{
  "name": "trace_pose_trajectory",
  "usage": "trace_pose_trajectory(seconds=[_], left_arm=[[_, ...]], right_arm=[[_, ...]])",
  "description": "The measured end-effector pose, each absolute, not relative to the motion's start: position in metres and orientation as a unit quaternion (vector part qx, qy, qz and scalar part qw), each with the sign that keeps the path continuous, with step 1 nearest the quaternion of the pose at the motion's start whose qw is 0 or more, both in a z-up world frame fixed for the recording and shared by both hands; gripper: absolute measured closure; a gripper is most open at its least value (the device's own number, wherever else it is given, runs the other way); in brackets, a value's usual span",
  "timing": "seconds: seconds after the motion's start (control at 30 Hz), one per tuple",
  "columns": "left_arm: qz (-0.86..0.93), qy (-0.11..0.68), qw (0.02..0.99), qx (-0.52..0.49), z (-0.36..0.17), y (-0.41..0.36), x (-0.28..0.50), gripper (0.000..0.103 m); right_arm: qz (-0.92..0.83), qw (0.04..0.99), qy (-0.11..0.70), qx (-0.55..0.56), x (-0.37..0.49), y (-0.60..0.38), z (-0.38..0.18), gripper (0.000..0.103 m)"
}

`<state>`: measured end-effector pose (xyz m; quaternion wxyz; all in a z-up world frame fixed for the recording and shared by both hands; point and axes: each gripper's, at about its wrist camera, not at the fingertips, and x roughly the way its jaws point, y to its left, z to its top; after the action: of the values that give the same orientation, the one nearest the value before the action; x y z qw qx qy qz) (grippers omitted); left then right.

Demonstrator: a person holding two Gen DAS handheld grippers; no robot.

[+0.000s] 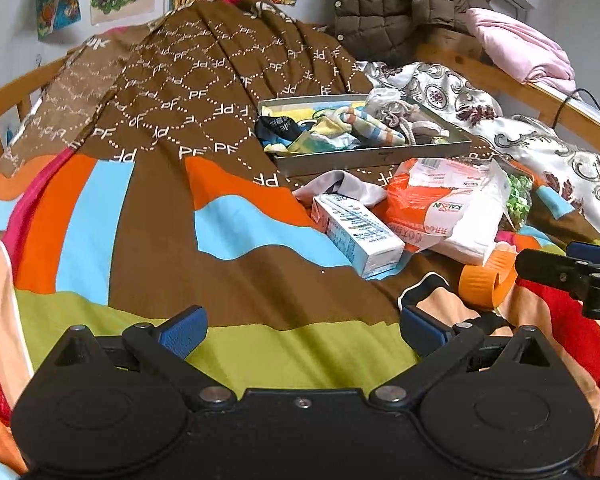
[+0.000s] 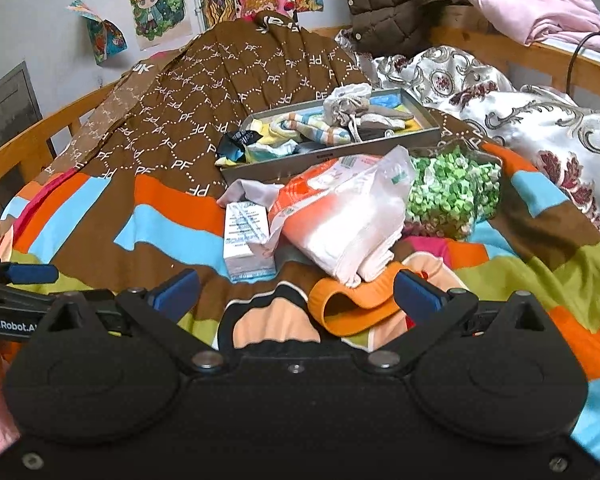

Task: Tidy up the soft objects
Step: 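Move both open tools back over the pile of soft items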

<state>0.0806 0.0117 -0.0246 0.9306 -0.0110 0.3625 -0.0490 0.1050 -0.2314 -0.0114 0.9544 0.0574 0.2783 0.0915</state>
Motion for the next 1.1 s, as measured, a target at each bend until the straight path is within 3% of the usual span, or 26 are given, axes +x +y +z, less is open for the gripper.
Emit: trace_pose_trajectory(seconds=[1.1], left_arm=[[-0.066,0.356,0.930,-0.063,-0.034,0.011,0.147,0.001]], right_arm=[[0.089,0.958,0.259,0.081,0.143,-0.228,-0.018,0.001]])
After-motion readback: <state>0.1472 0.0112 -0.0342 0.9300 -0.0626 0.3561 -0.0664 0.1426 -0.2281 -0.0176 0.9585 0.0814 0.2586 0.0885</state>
